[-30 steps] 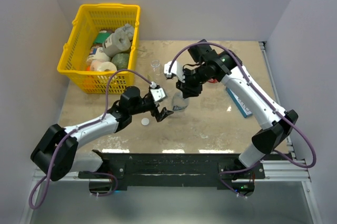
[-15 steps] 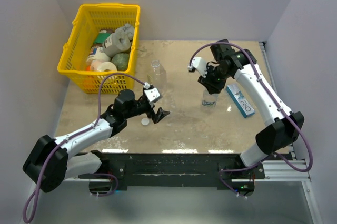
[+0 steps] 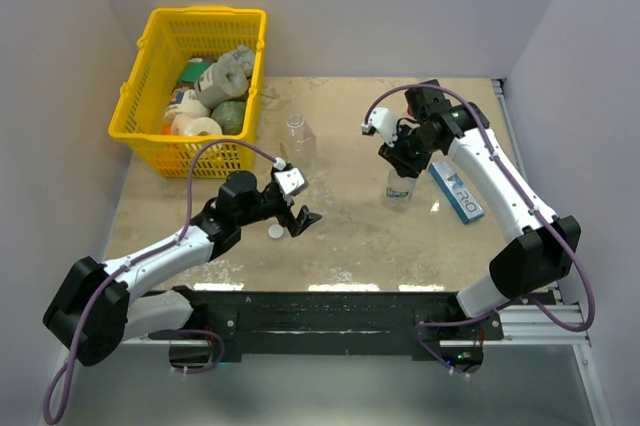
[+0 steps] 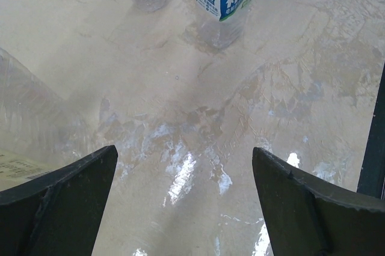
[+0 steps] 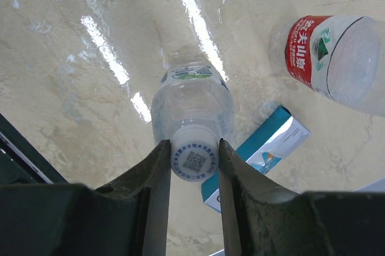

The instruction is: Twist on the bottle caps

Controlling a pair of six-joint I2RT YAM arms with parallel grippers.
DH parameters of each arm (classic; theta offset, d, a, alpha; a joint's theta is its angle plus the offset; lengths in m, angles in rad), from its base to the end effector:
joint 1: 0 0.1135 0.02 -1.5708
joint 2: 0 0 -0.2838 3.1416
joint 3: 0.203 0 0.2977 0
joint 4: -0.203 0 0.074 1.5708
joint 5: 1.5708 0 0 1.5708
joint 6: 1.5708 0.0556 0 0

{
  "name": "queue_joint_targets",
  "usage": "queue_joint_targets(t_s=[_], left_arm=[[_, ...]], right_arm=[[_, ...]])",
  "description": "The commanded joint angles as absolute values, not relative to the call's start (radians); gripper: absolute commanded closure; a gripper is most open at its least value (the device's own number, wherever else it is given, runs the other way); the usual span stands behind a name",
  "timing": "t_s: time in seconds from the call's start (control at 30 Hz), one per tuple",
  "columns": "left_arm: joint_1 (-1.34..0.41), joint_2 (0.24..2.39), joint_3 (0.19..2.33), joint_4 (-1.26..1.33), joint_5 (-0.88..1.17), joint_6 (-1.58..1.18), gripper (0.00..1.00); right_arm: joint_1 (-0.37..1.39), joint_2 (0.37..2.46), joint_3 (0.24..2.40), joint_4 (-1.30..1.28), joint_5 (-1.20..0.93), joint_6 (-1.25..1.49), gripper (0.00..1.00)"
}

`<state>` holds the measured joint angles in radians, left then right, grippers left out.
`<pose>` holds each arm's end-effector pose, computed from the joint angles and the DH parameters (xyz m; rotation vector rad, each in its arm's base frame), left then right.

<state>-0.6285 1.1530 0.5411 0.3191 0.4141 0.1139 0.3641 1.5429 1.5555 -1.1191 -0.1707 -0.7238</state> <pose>0.2276 -0.1931 0.2185 0.9561 1.6467 -0.7379 0.3336 0.1372 0.3457 -1.4190 2.2425 0.1111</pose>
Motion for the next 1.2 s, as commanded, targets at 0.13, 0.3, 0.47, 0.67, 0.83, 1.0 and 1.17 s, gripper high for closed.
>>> queue_joint_targets(t_s=[0.13, 0.3, 0.47, 0.67, 0.83, 1.0, 1.17], left_arm=[[-0.626, 1.137, 0.557, 0.331, 0.408, 0.101, 0.0], [-0.626, 1.141, 0.555, 0.348, 0.417, 0.098, 0.01], [-0.626, 1.132, 0.558, 0.347, 0.407, 0.095, 0.0], [-0.621, 0.988, 0.545, 0.252, 0.347, 0.118, 0.01], [-0.606, 0.848, 0.578, 0.02, 0.305, 0.139, 0.0], [-0.58, 0.734, 0.597, -0.143, 0.265, 0.192, 0.01], [-0.572, 0.7, 0.653, -0.234, 0.245, 0.195, 0.01]], right_arm=[[0.36, 1.491, 1.514, -1.054, -0.117, -0.695, 0.39], [0.359, 1.491, 1.526, -1.051, -0.109, -0.692, 0.35], [0.36, 1.494, 1.59, -1.035, -0.141, -0.681, 0.19], [0.364, 1.557, 1.874, -1.013, -0.322, -0.523, 0.01], [0.461, 1.594, 1.902, -0.839, -0.405, -0.379, 0.01], [0.618, 1.647, 1.832, -0.574, -0.312, -0.305, 0.01], [0.667, 1.819, 1.943, -0.492, -0.23, -0.172, 0.01]])
